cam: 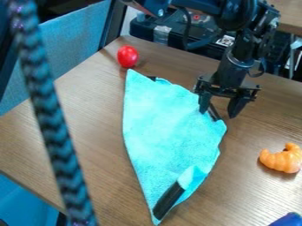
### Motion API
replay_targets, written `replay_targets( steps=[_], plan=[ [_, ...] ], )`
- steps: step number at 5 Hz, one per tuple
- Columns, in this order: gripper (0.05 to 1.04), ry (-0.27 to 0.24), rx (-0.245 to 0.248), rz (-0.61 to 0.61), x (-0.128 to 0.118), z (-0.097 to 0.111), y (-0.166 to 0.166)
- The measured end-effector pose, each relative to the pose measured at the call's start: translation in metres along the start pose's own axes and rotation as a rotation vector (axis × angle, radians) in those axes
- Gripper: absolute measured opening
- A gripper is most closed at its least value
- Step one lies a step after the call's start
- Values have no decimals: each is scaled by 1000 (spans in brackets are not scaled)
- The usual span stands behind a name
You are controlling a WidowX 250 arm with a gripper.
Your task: Unfold from top right to bottom left
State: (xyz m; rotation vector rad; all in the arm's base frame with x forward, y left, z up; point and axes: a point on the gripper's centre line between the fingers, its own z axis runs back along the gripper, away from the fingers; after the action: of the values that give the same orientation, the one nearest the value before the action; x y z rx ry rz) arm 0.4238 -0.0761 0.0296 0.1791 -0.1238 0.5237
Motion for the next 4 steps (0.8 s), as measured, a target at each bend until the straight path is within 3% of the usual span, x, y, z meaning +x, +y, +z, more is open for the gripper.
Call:
replay_targets(
  steps=[2, 3, 4],
  plan=[
    [267, 7, 7, -11, -4, -6, 2],
    [102, 11, 8, -17, -5, -8, 3],
    [54, 16, -3, -25, -7, -9, 2]
  ],
)
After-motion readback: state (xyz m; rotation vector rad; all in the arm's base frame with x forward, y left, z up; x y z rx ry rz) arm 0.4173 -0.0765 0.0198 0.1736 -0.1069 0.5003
